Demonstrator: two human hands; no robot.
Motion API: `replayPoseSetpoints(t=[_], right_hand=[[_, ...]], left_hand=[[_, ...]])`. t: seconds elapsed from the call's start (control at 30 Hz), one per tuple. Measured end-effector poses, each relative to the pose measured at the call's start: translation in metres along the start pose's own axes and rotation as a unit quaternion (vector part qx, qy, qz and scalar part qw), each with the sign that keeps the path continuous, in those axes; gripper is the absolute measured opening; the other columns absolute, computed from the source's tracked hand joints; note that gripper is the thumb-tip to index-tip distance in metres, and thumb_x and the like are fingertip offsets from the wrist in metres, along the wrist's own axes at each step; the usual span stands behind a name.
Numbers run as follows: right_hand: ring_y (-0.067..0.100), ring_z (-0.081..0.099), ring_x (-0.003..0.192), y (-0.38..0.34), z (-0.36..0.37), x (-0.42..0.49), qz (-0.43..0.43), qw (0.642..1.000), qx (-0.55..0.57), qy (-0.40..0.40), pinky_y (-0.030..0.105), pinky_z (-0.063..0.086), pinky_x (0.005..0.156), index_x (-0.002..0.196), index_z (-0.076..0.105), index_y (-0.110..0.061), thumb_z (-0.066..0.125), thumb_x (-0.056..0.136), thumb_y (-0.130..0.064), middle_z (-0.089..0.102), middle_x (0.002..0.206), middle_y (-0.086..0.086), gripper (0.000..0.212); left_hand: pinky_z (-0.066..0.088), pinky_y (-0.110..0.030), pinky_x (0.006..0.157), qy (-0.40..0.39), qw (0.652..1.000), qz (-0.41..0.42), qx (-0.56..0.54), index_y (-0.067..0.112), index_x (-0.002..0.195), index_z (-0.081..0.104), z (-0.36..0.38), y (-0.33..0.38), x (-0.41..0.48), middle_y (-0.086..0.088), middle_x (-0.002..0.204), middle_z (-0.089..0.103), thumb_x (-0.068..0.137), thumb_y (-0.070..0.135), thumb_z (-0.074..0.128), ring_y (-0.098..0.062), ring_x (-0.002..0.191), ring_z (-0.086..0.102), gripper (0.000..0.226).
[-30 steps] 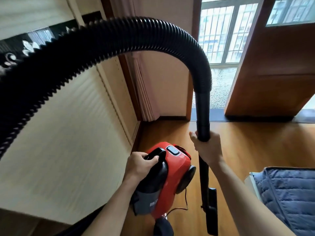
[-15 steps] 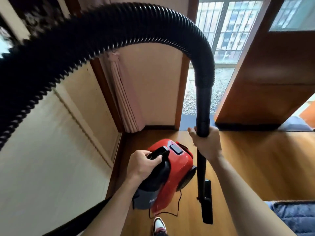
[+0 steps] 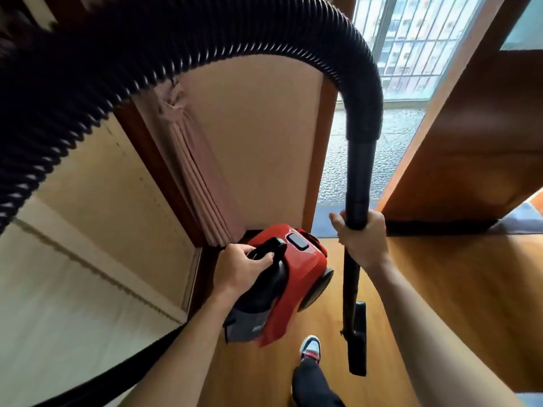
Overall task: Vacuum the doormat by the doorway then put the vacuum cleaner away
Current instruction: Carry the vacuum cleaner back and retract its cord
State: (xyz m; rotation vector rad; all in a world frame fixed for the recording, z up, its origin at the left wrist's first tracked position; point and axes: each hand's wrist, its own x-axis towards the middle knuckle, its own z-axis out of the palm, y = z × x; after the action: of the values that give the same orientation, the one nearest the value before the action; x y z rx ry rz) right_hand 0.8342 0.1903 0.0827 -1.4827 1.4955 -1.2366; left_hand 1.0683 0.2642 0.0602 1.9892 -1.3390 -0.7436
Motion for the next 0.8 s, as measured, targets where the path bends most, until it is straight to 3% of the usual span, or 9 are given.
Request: replayPoseSetpoints(t=[0.1,0.2,0.33,0.4,0.5,0.6,0.7,0.8], right_hand=[[0.024,0.052,0.054,0.013,0.016,0.041,0.004,1.000,0.010,-0.013,0.043,0.050,0.056,0.070,0.061,0.006,0.078,0.086,-0.012,0.058,0.061,0.026,0.030],[0.023,0.051,0.052,0.027,0.029,0.084,0.013,1.000,0.011,-0.026,0.034,0.046,0.056,0.069,0.061,0.006,0.078,0.087,-0.012,0.056,0.058,0.014,0.030],[0.013,0.051,0.045,0.042,0.046,0.146,0.033,0.998,0.029,-0.038,0.030,0.045,0.055,0.065,0.060,-0.009,0.078,0.087,-0.012,0.055,0.055,0.004,0.029],[0.018,0.052,0.047,0.049,0.053,0.175,0.037,0.998,0.037,-0.038,0.034,0.048,0.054,0.066,0.060,-0.008,0.078,0.087,-0.012,0.056,0.055,0.007,0.028],[0.035,0.054,0.053,0.064,0.064,0.209,0.027,0.998,0.038,-0.042,0.049,0.053,0.056,0.071,0.060,0.005,0.078,0.087,-0.013,0.059,0.062,0.025,0.030],[0.046,0.056,0.059,0.083,0.077,0.232,0.018,0.997,0.035,-0.067,0.051,0.052,0.056,0.073,0.058,0.011,0.076,0.088,-0.012,0.058,0.068,0.033,0.034],[0.036,0.051,0.052,0.104,0.093,0.249,0.019,0.996,0.024,-0.088,0.041,0.047,0.052,0.071,0.056,0.011,0.076,0.088,-0.014,0.056,0.064,0.031,0.036],[0.022,0.050,0.051,0.132,0.110,0.265,0.028,0.995,0.009,-0.099,0.030,0.043,0.052,0.071,0.055,0.010,0.075,0.089,-0.012,0.053,0.060,0.020,0.035]], left_hand=[[0.035,-0.025,0.044,-0.001,1.000,-0.003,0.005,0.019,0.044,0.055,0.009,0.004,0.039,0.010,0.037,0.048,0.075,0.040,0.079,-0.004,0.038,0.048,0.044],[0.031,-0.023,0.042,-0.009,1.000,-0.005,0.007,0.021,0.042,0.052,0.016,0.010,0.075,0.012,0.036,0.046,0.076,0.036,0.080,-0.003,0.037,0.046,0.047],[0.029,-0.023,0.042,-0.009,1.000,-0.013,0.022,0.018,0.044,0.051,0.030,0.016,0.128,0.011,0.037,0.046,0.075,0.036,0.081,-0.003,0.038,0.044,0.046],[0.032,-0.026,0.044,-0.004,1.000,-0.024,0.019,0.016,0.047,0.056,0.040,0.016,0.152,0.010,0.039,0.047,0.075,0.036,0.081,-0.004,0.038,0.045,0.043],[0.036,-0.026,0.046,-0.018,0.999,-0.042,0.020,0.018,0.050,0.061,0.055,0.008,0.184,0.011,0.041,0.051,0.074,0.038,0.081,-0.003,0.041,0.048,0.037],[0.035,-0.027,0.047,-0.031,0.998,-0.045,0.020,0.015,0.053,0.063,0.071,-0.003,0.211,0.008,0.043,0.048,0.070,0.045,0.078,-0.004,0.042,0.046,0.038],[0.028,-0.022,0.043,-0.037,0.997,-0.043,0.043,0.007,0.058,0.065,0.087,-0.017,0.236,0.003,0.046,0.043,0.075,0.039,0.081,-0.007,0.043,0.042,0.039],[0.026,-0.025,0.043,-0.060,0.996,-0.052,0.042,0.016,0.049,0.056,0.112,-0.047,0.262,0.003,0.044,0.036,0.071,0.044,0.078,-0.007,0.039,0.039,0.042]])
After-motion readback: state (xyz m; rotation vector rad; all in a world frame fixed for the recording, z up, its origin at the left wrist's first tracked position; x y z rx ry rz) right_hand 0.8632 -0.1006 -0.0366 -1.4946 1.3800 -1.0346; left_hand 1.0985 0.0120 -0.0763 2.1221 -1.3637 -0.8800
